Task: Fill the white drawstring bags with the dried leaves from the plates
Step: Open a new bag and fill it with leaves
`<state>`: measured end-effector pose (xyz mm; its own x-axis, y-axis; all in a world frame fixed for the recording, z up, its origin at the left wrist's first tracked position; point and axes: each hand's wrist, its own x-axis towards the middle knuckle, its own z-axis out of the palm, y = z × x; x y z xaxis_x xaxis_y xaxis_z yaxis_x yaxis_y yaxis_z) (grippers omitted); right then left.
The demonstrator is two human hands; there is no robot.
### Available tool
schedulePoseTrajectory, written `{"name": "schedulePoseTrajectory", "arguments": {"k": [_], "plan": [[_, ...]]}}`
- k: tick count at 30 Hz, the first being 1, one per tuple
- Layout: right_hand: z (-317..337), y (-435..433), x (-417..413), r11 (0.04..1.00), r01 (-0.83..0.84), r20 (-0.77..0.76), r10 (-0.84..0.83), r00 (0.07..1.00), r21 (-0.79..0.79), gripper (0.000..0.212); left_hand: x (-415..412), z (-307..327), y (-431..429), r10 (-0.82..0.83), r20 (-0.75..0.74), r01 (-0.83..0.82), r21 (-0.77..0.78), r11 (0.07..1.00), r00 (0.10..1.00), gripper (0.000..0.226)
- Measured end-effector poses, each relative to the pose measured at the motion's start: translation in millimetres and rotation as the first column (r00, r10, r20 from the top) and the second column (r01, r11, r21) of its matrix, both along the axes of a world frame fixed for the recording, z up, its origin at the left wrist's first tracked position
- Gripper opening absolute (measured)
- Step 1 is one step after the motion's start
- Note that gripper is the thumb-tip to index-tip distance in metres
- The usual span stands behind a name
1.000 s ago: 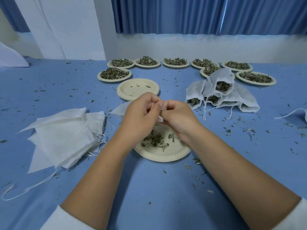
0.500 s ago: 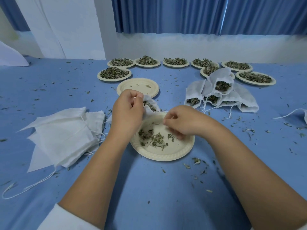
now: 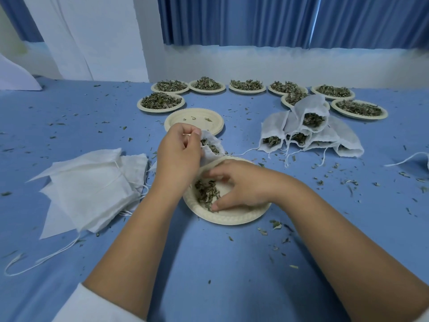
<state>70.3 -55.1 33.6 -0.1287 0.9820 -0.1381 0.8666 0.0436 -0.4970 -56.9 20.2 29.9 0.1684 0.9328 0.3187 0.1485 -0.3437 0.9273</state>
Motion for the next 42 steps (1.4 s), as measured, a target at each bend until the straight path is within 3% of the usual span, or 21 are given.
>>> {"name": "schedulePoseTrajectory", "arguments": {"k": [9, 22, 26, 29, 34, 36, 39, 42], "plan": [[-15.3, 8.2, -16.7, 0.983, -0.027, -0.069, 0.040, 0.997, 0.183, 0.025, 0.4, 0.0, -0.8, -0.016, -0.016, 0.016, 0.003, 1.000, 1.000, 0.017], [-0.7, 3.6, -0.1, 0.965, 0.178, -0.331, -0.107, 0.938, 0.190, 0.013, -0.5, -0.5, 1.9, 0.012, -0.032, -0.013, -0.006, 1.000, 0.999, 0.012], [17.3, -2.8, 18.9, 0.946, 0.282, -0.505, -0.169, 0.846, 0.157, 0.014, -1.4, 0.4, 1.1, -0.004, -0.033, 0.004, -0.013, 1.000, 0.999, 0.012], [19.3, -3.1, 23.6, 0.903, 0.400, -0.693, -0.188, 0.696, 0.157, 0.015, -0.6, 1.4, -1.5, -0.031, -0.050, 0.031, -0.010, 0.999, 0.998, 0.013], [12.6, 3.1, 11.3, 0.872, 0.484, -0.861, -0.188, 0.473, 0.076, 0.017, 2.3, 2.9, -7.2, -0.080, -0.057, 0.079, -0.030, 0.996, 0.995, 0.011], [9.6, 3.8, 6.3, 0.866, 0.490, -0.854, -0.182, 0.487, 0.095, 0.018, 2.7, 3.4, -8.5, -0.090, -0.045, 0.089, -0.035, 0.995, 0.995, 0.012], [5.5, 4.1, 2.8, 0.832, 0.532, -0.774, -0.233, 0.589, 0.154, 0.021, 2.9, 2.9, -8.3, -0.094, -0.039, 0.092, -0.034, 0.995, 0.995, 0.014], [2.5, 3.7, 3.3, 0.848, 0.526, -0.737, -0.315, 0.598, 0.065, 0.019, 4.1, 1.2, -9.4, -0.135, -0.066, 0.134, -0.023, 0.991, 0.989, 0.013]]}}
